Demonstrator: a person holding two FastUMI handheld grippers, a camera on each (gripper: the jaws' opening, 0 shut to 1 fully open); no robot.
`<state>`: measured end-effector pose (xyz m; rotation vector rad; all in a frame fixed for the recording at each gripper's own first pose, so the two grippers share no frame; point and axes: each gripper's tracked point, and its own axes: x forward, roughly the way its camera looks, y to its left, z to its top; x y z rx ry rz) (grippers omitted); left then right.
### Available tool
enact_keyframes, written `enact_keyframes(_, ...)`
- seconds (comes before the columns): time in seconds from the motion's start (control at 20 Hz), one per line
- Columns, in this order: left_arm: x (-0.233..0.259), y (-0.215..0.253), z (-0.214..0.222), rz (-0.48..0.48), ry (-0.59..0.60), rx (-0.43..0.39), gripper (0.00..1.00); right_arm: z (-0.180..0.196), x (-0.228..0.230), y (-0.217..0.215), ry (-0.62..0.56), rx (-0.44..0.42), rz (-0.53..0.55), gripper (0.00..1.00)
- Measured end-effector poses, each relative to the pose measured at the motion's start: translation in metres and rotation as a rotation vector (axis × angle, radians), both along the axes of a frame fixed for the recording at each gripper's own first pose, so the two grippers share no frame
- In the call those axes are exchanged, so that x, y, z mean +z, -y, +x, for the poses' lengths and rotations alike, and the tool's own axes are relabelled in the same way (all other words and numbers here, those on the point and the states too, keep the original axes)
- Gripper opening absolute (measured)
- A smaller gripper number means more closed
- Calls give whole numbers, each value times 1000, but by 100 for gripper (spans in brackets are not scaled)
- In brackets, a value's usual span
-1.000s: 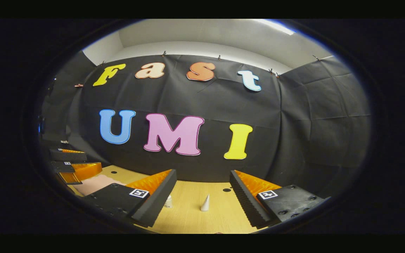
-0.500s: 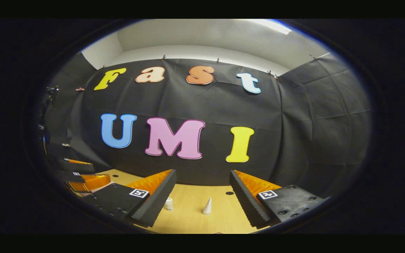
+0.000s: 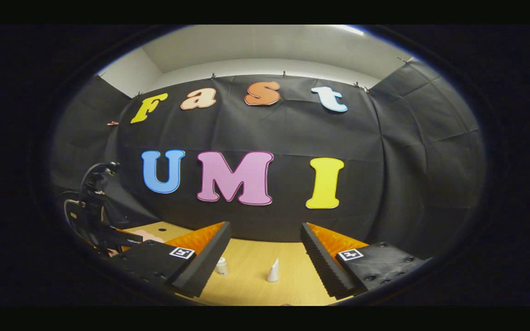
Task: First open the suitcase, pack the skin care products into it, and then close the suitcase.
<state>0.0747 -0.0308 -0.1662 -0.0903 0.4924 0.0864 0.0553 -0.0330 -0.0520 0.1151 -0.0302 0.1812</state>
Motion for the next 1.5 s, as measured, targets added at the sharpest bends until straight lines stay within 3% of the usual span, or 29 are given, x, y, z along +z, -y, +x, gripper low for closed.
enact_keyframes(0.3, -63, -2, 18, -25, -203, 34, 99, 8, -41, 28, -45, 69, -8, 95)
enact_keyframes(0.55, -122, -4, 18, -40, -384, 75, 99, 18, -66, 50, -91, 71, 25, 96)
enact_keyframes(0.85, -153, -20, 25, -64, -464, 156, 98, 23, -78, 67, -120, 56, 34, 96)
enact_keyframes(1.0, -167, -12, 31, -77, -506, 131, 88, 21, -81, 73, -136, 34, 45, 97)
enact_keyframes(1.2, -178, -8, 30, -73, -547, 90, 87, 19, -86, 75, -164, 17, 42, 97)
enact_keyframes(1.25, -183, -18, 28, -28, -564, 98, 81, 20, -85, 74, -164, 16, 45, 97)
enact_keyframes(1.35, -175, -16, 28, -14, -560, 52, 19, 22, -83, 72, -164, 18, 48, 97)
enact_keyframes(1.5, -169, -18, 28, 9, -560, 19, 13, 26, -79, 67, -155, 24, 53, 97)
